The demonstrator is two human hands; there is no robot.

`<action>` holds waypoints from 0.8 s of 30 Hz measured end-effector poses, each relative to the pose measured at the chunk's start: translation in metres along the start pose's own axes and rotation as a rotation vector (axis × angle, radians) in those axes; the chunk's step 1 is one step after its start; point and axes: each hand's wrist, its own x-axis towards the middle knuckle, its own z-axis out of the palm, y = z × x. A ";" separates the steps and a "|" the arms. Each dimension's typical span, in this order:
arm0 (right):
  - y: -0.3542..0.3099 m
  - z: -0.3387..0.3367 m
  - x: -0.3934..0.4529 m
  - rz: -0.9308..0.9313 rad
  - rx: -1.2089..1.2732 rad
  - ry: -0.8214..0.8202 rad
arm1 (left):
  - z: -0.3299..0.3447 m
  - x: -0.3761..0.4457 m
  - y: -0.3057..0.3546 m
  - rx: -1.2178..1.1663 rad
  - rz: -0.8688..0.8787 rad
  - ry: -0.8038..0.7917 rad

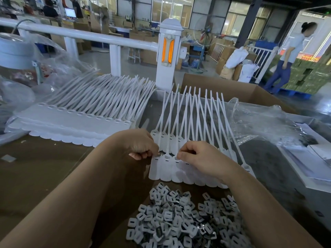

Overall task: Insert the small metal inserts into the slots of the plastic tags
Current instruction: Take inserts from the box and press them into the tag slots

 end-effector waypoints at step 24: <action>-0.001 0.000 0.000 0.000 -0.009 -0.001 | -0.004 0.004 -0.006 -0.057 0.012 0.001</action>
